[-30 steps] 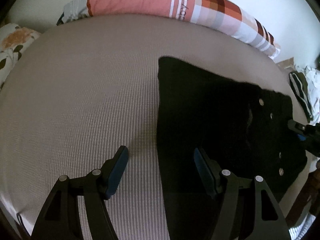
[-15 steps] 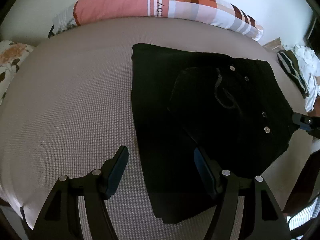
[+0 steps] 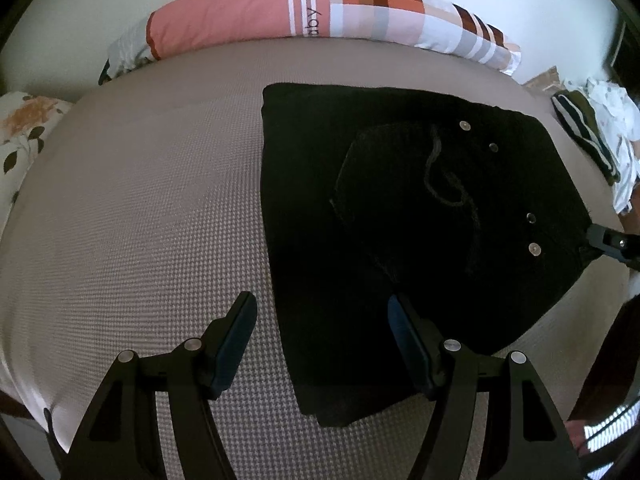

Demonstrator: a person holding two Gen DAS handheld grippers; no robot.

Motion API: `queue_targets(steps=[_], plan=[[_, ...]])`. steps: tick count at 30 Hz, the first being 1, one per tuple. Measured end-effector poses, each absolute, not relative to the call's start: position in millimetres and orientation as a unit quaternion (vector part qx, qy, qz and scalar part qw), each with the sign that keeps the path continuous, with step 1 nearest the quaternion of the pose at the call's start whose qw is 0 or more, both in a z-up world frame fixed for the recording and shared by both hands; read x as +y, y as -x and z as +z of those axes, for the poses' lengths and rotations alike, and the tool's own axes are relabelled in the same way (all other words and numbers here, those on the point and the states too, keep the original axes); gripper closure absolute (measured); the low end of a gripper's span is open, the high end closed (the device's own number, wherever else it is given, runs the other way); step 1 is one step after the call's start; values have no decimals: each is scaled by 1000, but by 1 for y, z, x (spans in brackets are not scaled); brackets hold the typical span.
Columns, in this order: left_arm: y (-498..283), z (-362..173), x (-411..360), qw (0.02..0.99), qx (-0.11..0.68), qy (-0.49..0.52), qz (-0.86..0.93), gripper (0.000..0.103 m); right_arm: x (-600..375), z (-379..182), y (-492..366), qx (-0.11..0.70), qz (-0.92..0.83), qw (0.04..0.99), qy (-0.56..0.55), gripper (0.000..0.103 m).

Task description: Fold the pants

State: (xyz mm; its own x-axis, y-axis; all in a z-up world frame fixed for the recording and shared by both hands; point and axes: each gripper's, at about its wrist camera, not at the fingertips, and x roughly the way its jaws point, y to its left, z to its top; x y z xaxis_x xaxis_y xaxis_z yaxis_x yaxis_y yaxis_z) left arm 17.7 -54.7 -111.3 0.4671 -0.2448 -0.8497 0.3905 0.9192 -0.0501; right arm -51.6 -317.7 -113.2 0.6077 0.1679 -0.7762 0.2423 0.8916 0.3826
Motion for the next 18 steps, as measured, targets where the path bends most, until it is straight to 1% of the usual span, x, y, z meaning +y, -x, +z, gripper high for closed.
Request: queue_targets(steps=[5,13,18], plan=[[-16,-114,-55,858,476,-75,-181,30,-321,-120,49,445,-23,865,-232,92],[-16,-118,-56,859,477,-68,-173,28,-322,-121,49,442,-23,865,-238,91],[-17,-120,-55,861,476,-61,-169,25,-322,-121,49,442,-20,865,-237,87]])
